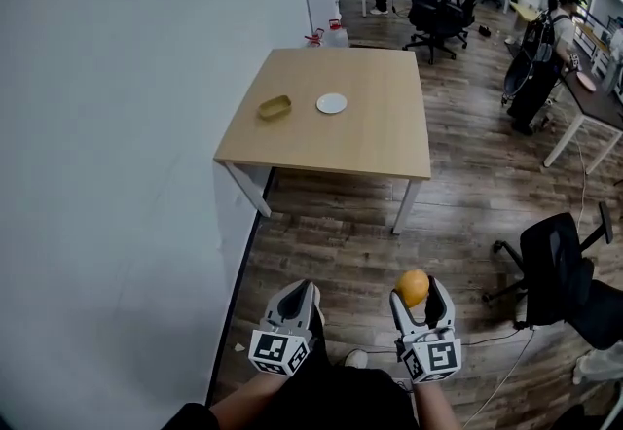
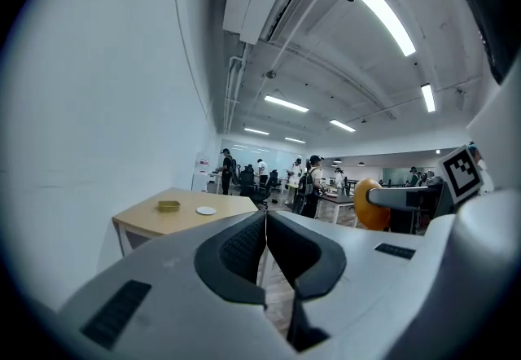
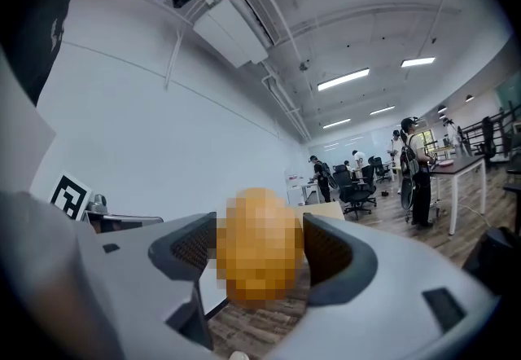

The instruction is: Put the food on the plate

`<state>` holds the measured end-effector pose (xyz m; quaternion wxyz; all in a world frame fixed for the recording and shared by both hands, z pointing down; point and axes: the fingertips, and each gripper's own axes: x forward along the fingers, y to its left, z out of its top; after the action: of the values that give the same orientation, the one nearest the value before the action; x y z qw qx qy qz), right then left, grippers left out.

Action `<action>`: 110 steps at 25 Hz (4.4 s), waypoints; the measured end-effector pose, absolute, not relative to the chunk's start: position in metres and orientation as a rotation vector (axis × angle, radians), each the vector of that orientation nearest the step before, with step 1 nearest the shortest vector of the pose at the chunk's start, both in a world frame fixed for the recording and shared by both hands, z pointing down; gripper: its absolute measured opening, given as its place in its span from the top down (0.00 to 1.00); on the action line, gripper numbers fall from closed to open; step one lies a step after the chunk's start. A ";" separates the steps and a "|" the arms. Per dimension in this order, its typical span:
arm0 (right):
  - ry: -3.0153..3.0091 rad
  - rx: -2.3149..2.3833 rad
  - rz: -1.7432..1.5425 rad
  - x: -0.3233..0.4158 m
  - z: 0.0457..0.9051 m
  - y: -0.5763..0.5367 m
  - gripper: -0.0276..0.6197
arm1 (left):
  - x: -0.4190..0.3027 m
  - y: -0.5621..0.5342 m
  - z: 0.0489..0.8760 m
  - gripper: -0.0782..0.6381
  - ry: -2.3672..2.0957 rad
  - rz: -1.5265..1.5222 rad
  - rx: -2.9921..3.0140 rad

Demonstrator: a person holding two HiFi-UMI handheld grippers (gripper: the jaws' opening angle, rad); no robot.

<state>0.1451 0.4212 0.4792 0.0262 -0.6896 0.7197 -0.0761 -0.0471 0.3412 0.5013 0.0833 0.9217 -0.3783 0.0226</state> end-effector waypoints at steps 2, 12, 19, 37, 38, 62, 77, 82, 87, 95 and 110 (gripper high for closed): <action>2.201 -2.159 -0.226 0.155 0.478 0.412 0.38 | -0.043 0.328 0.504 0.87 -1.120 0.077 2.742; 2.160 -2.294 -0.265 0.204 0.486 0.321 0.38 | -0.009 0.221 0.532 0.87 -1.054 0.105 2.711; 2.246 -2.319 -0.313 0.206 0.490 0.222 0.38 | 0.005 0.123 0.533 0.87 -1.017 0.105 2.687; 2.328 -2.272 -0.492 0.135 0.516 0.042 0.38 | -0.008 -0.028 0.545 0.87 -0.795 0.063 2.720; 2.340 -2.261 -0.483 0.130 0.514 0.035 0.38 | -0.008 -0.034 0.545 0.87 -0.782 0.059 2.714; 2.487 -2.070 -0.547 0.196 0.557 -0.190 0.38 | 0.003 -0.200 0.552 0.87 -1.074 0.090 2.574; 2.585 -1.945 -0.695 0.251 0.598 -0.327 0.38 | 0.060 -0.293 0.560 0.87 -1.170 0.071 2.543; 2.665 -1.910 -0.703 0.247 0.621 -0.368 0.38 | 0.069 -0.304 0.560 0.87 -1.173 0.084 2.550; 2.721 -1.935 -0.833 0.243 0.673 -0.404 0.38 | 0.060 -0.305 0.559 0.87 -1.187 0.106 2.530; 2.818 -1.954 -0.955 0.241 0.737 -0.441 0.38 | 0.053 -0.322 0.563 0.87 -1.269 0.082 2.462; 3.057 -1.946 -0.941 0.242 0.814 -0.495 0.38 | 0.043 -0.337 0.569 0.87 -1.326 0.028 2.398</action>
<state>0.2419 -0.4950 0.8141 -0.2966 -0.4963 0.7798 -0.2402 0.0432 -0.3369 0.5694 0.1992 0.8576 -0.4741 0.0101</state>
